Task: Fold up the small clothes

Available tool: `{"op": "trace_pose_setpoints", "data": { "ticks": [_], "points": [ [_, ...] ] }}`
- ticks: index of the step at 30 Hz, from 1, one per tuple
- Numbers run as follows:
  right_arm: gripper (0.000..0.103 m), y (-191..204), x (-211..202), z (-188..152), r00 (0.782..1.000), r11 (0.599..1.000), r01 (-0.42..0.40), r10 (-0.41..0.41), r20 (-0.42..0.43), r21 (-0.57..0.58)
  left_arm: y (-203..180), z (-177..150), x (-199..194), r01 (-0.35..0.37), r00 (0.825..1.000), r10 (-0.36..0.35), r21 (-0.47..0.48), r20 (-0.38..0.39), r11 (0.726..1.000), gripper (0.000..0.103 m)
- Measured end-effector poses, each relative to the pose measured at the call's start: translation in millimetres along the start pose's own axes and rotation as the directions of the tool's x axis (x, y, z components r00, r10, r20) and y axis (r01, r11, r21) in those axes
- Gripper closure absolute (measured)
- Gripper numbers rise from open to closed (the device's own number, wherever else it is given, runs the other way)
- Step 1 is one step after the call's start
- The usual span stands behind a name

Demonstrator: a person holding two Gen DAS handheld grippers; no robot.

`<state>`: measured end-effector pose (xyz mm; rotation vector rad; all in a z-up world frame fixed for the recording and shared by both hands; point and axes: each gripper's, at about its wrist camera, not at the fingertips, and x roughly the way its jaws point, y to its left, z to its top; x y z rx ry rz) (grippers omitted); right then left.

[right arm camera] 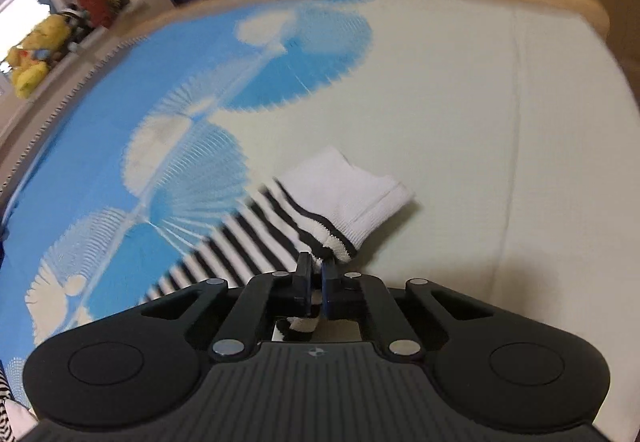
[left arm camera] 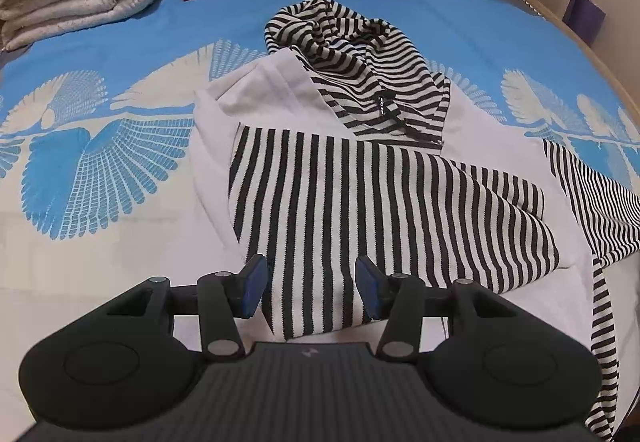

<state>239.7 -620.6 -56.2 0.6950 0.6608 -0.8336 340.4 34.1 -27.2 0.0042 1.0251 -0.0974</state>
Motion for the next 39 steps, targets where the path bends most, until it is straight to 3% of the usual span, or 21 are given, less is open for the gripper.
{"op": "trace_pose_setpoints", "data": {
  "ticks": [2,4,7,9,10,11,13,15,16,17,19,22,23,25,28,30,31,33,34,38,39],
  "points": [
    [0.100,29.6,-23.1,-3.7,0.995,0.995,-0.021,0.030,0.093,-0.098,4.3,0.7,-1.5,-0.002,1.000,0.002,-0.009,0.004,1.000,0.049],
    [0.100,68.4,-52.3,-16.3,0.977,0.970,-0.082,0.123,0.175,-0.228,12.2,1.8,-4.3,-0.007,1.000,0.007,-0.027,0.010,1.000,0.049],
    [0.100,134.8,-107.9,-59.0,0.912,0.860,-0.263,0.370,0.180,-0.436,31.0,4.2,-10.5,-0.017,1.000,0.018,-0.074,0.023,0.997,0.049],
    [0.100,175.5,-149.6,-102.3,0.824,0.716,-0.428,0.560,0.088,-0.551,44.8,6.7,-14.8,-0.023,0.999,0.026,-0.108,0.032,0.994,0.049],
    [0.100,192.7,-169.2,-126.8,0.766,0.622,-0.509,0.642,0.016,-0.595,53.5,8.5,-17.2,-0.026,0.999,0.031,-0.131,0.036,0.991,0.049],
    [0.100,208.0,-187.0,-153.8,0.703,0.519,-0.587,0.707,-0.074,-0.621,60.6,10.0,-19.0,-0.026,0.999,0.032,-0.150,0.038,0.988,0.049],
    [0.099,228.9,-212.0,-205.9,0.594,0.336,-0.708,0.759,-0.266,-0.621,74.5,13.6,-21.7,-0.018,0.999,0.026,-0.196,0.039,0.980,0.049],
    [0.099,239.0,-219.9,-244.8,0.530,0.232,-0.792,0.721,-0.447,-0.565,84.8,16.4,-23.9,-0.002,0.999,0.012,-0.236,0.041,0.972,0.049],
    [0.099,242.4,-220.1,-258.7,0.522,0.218,-0.817,0.674,-0.523,-0.534,88.6,17.9,-24.5,0.006,0.999,0.004,-0.253,0.042,0.967,0.049],
    [0.099,244.9,-219.2,-268.8,0.537,0.231,-0.823,0.615,-0.577,-0.520,90.6,18.8,-24.7,0.013,0.999,-0.001,-0.263,0.043,0.965,0.049],
    [0.093,248.3,-216.7,-270.5,0.587,0.298,-0.806,0.517,-0.623,-0.512,91.3,19.2,-23.6,0.026,0.999,-0.016,-0.273,0.041,0.962,0.049],
    [0.092,247.9,-215.3,-239.3,0.657,0.450,-0.753,0.467,-0.592,-0.481,90.4,16.1,-18.7,0.045,0.999,-0.040,-0.287,0.025,0.957,0.050],
    [0.089,246.0,-216.9,-229.4,0.670,0.486,-0.740,0.469,-0.575,-0.465,90.5,14.4,-16.3,0.055,0.998,-0.052,-0.296,0.018,0.954,0.051],
    [0.081,239.6,-223.2,-216.7,0.693,0.532,-0.718,0.489,-0.530,-0.448,91.1,9.0,-9.0,0.073,0.997,-0.077,-0.313,-0.001,0.947,0.061],
    [0.076,229.3,-218.1,-221.1,0.714,0.547,-0.700,0.514,-0.476,-0.459,90.9,-1.7,8.6,0.105,0.991,-0.129,-0.344,-0.047,0.933,0.080],
    [0.074,222.2,-202.2,-226.8,0.756,0.596,-0.650,0.450,-0.475,-0.471,88.6,-8.0,19.5,0.105,0.987,-0.140,-0.355,-0.075,0.929,0.082],
    [0.075,222.1,-195.8,-231.2,0.752,0.618,-0.648,0.426,-0.503,-0.445,87.5,-9.8,24.6,0.098,0.987,-0.137,-0.356,-0.088,0.929,0.082],
    [0.075,224.0,-185.5,-235.9,0.711,0.625,-0.678,0.426,-0.560,-0.386,84.4,-11.7,33.6,0.080,0.986,-0.126,-0.354,-0.108,0.932,0.082],
    [0.075,224.9,-182.1,-238.1,0.702,0.621,-0.684,0.420,-0.575,-0.383,83.9,-11.9,36.8,0.071,0.986,-0.119,-0.354,-0.114,0.933,0.082],
    [0.074,225.6,-167.9,-246.2,0.738,0.620,-0.647,0.367,-0.566,-0.443,77.9,-13.1,51.0,0.056,0.984,-0.112,-0.355,-0.140,0.933,0.081],
    [0.074,225.9,-163.3,-247.2,0.737,0.630,-0.644,0.357,-0.574,-0.434,75.6,-13.5,53.9,0.054,0.983,-0.112,-0.350,-0.146,0.935,0.082]
  ]
}}
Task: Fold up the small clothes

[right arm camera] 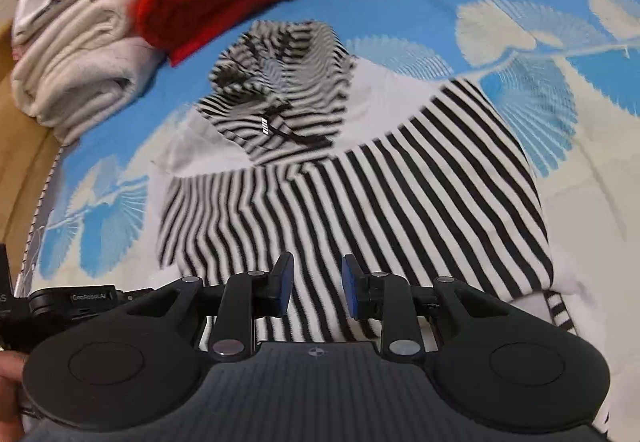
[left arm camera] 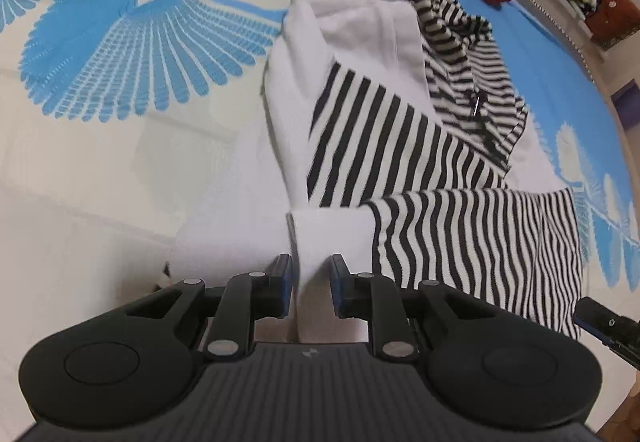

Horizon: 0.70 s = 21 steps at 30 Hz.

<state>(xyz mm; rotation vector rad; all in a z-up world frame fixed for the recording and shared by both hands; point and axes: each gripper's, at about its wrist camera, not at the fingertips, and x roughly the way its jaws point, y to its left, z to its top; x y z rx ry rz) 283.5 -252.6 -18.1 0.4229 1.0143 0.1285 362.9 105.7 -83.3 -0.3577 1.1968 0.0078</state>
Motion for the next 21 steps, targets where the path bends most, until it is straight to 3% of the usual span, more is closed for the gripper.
{"op": "trace_pose_setpoints", "data": {
  "ticks": [2,4,5,8,12,16,17,21],
  "points": [
    [0.074,-3.5,4.9,3.9,1.000,1.000,0.002,-0.002,-0.013,0.029,-3.7,-0.7,3.0,-0.004,1.000,0.005,0.013,-0.001,1.000,0.082],
    [0.075,-6.4,7.7,7.0,1.000,0.999,0.017,-0.016,-0.010,0.037,-7.5,-0.2,1.8,-0.011,1.000,0.010,0.030,0.010,0.999,0.099],
    [0.075,-7.5,9.1,8.7,1.000,0.999,0.020,-0.020,-0.006,0.037,-8.8,0.6,-0.9,-0.012,1.000,0.011,0.039,0.020,0.999,0.100],
    [0.074,-12.0,8.5,10.8,0.999,0.998,0.034,-0.034,0.001,0.048,-17.0,5.9,-27.2,-0.030,0.989,0.016,0.091,0.147,0.995,0.100],
    [0.074,-19.6,9.4,10.7,0.998,0.996,0.066,-0.066,0.004,0.060,-21.7,15.4,-63.4,-0.010,0.953,-0.023,0.107,0.302,0.994,0.100],
    [0.075,-30.6,14.4,10.0,0.995,0.990,0.104,-0.104,-0.006,0.093,-12.0,21.3,-47.3,-0.088,0.973,0.072,0.066,0.220,0.994,0.099],
    [0.075,-34.7,16.3,9.7,0.994,0.987,0.110,-0.109,-0.015,0.114,-10.7,20.4,-44.7,-0.112,0.971,0.095,0.063,0.221,0.992,0.099],
    [0.075,-57.0,26.2,6.9,0.989,0.963,0.140,-0.127,-0.072,0.231,-20.4,18.7,-44.5,-0.077,0.974,0.049,0.121,0.221,0.990,0.094]
  ]
}}
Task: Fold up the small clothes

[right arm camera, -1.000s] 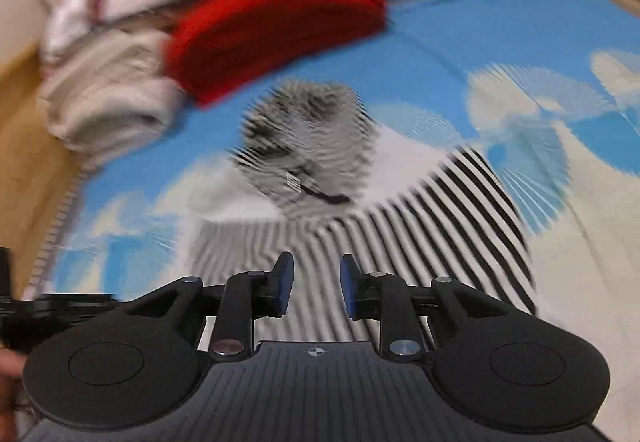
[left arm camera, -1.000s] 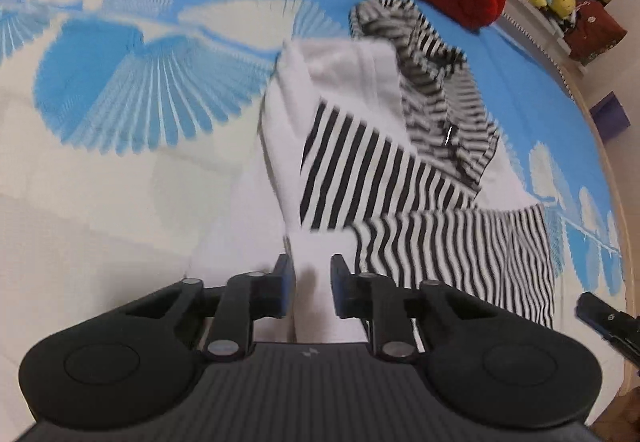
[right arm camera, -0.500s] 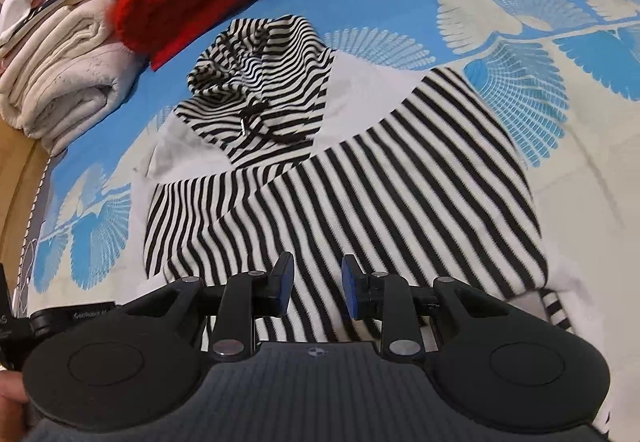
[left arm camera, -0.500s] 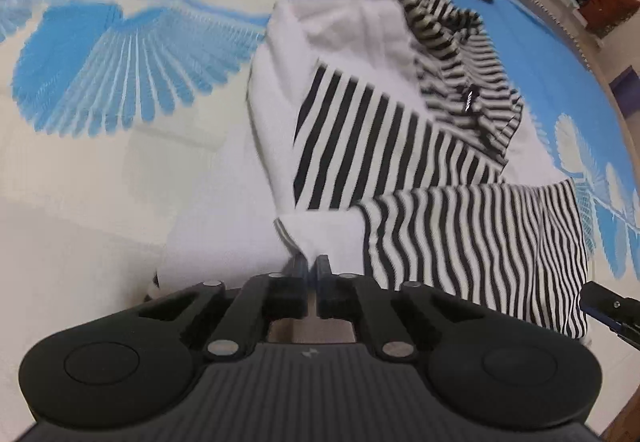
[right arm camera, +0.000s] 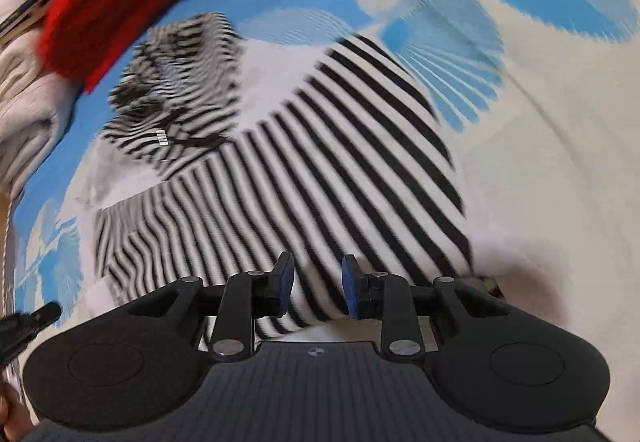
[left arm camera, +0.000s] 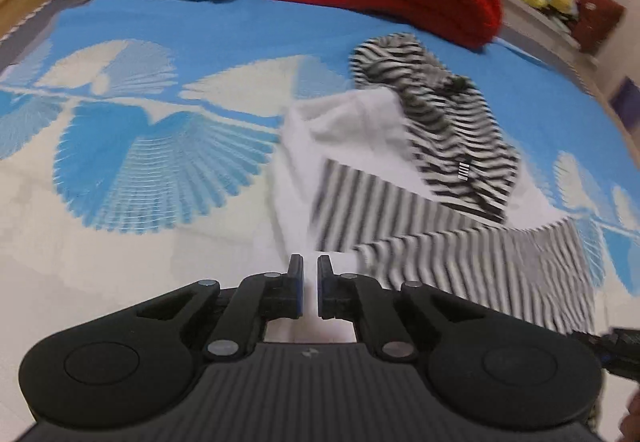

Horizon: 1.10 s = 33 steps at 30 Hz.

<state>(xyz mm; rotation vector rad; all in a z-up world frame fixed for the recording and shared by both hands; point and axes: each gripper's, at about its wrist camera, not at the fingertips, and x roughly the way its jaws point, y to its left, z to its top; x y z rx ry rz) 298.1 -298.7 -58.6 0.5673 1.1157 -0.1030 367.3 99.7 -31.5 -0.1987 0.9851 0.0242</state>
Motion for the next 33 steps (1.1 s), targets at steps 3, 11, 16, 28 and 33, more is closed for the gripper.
{"op": "trace_pose_setpoints", "data": {
  "ticks": [3,11,16,28,33],
  "points": [
    [0.075,-9.3,5.6,2.0,0.998,0.998,0.065,-0.065,-0.003,0.026,-3.3,-8.9,14.4,0.045,0.996,-0.044,0.004,-0.078,0.999,0.094],
    [0.075,-13.2,7.0,3.5,0.997,0.996,0.078,-0.078,-0.005,0.032,1.5,-20.7,37.6,0.010,0.983,-0.012,-0.013,-0.183,1.000,0.094],
    [0.075,-10.6,2.5,8.5,0.999,0.998,0.054,-0.054,0.007,0.020,-0.1,-28.5,46.4,-0.031,0.976,0.032,0.006,-0.216,1.000,0.075],
    [0.074,15.3,-25.6,19.1,0.986,0.974,0.092,-0.061,0.153,-0.209,-30.5,-12.1,19.5,-0.033,0.996,0.039,0.069,-0.085,0.997,0.073],
    [0.074,22.8,-26.4,21.2,0.978,0.955,0.136,-0.086,0.192,-0.265,-39.4,-3.1,8.8,-0.017,0.999,0.019,0.064,-0.043,0.998,0.073]
  ]
}}
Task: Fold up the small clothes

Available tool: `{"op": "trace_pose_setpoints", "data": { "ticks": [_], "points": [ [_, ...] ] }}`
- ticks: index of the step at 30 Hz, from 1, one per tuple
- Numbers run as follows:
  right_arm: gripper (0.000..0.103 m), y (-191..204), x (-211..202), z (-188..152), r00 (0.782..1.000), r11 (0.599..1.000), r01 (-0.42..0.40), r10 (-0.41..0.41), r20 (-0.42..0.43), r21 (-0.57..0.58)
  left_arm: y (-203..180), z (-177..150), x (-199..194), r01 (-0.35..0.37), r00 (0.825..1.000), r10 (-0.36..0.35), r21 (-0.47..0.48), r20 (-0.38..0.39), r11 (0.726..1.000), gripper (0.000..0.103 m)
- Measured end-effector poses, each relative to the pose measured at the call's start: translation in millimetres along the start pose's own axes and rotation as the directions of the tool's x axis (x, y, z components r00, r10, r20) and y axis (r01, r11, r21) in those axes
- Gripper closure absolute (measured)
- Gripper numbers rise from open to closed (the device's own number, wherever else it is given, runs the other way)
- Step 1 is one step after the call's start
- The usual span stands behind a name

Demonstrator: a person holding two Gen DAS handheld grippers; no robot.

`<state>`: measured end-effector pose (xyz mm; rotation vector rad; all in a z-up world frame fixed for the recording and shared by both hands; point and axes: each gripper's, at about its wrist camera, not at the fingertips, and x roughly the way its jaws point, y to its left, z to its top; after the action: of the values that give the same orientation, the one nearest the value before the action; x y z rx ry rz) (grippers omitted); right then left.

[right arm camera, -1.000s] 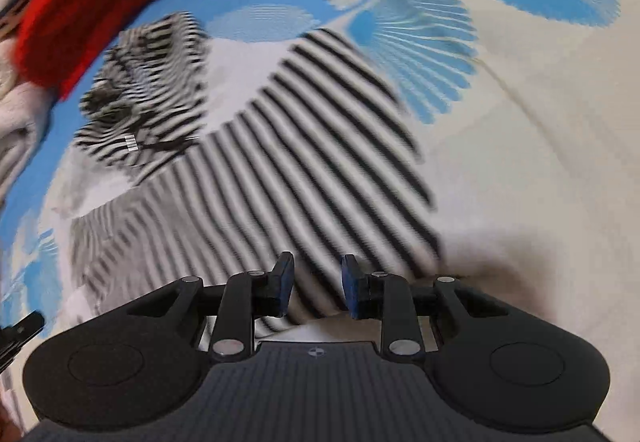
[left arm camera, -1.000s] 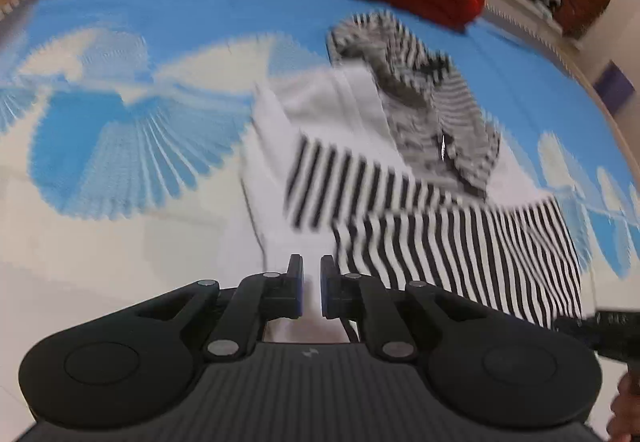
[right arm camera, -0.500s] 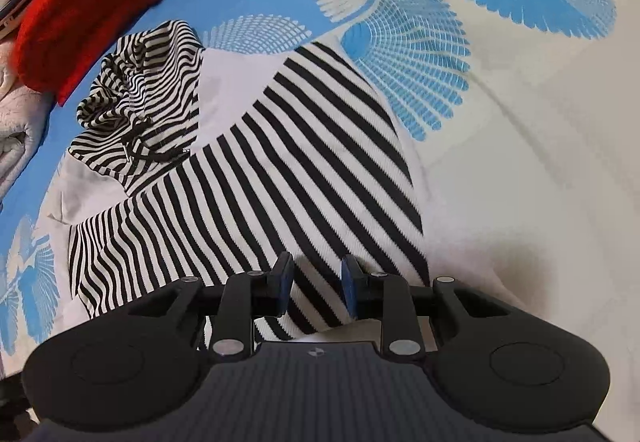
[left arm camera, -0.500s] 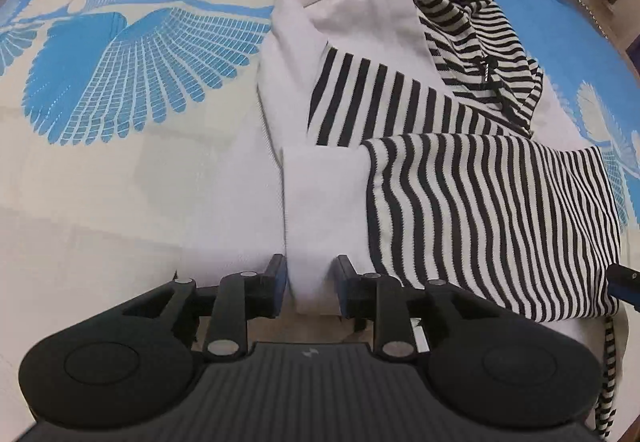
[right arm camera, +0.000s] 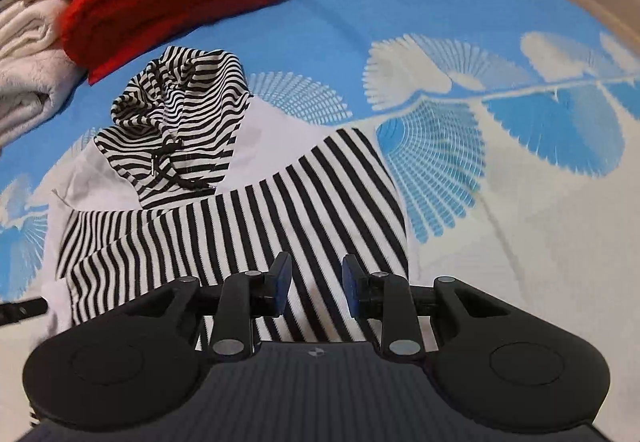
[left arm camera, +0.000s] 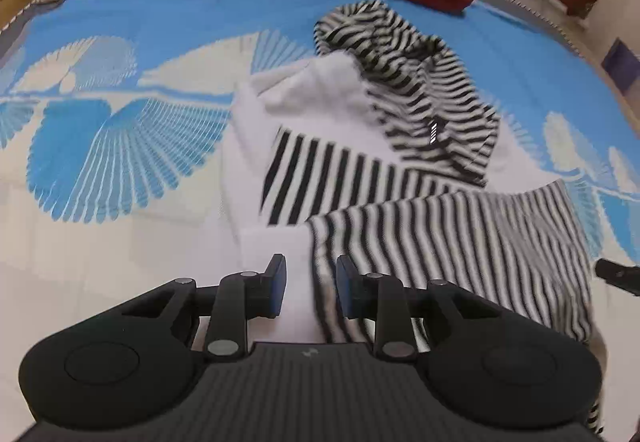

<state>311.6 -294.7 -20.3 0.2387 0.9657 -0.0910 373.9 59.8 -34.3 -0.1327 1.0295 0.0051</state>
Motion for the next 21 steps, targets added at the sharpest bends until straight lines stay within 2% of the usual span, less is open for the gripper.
{"op": "trace_pose_setpoints", "data": {
  "ticks": [4,7,12,21],
  "points": [
    [0.074,11.3,0.5,0.2,1.000,1.000,0.004,-0.003,0.011,-0.028,-7.2,4.6,-10.6,-0.014,0.999,0.013,0.020,0.053,1.000,0.065],
    [0.074,22.3,-0.2,0.3,1.000,0.999,0.000,0.001,0.024,-0.053,-8.9,8.2,-12.1,-0.032,0.997,0.031,0.016,0.068,0.999,0.064],
    [0.074,38.0,1.9,0.1,0.997,0.994,0.019,-0.011,0.074,-0.106,-7.4,14.5,-18.0,-0.018,0.996,0.017,0.010,0.085,1.000,0.064],
    [0.074,50.2,8.8,1.1,0.997,0.993,0.023,-0.014,0.075,-0.120,-6.1,21.8,-18.2,-0.026,0.995,0.025,0.008,0.093,1.000,0.064]
  ]
}}
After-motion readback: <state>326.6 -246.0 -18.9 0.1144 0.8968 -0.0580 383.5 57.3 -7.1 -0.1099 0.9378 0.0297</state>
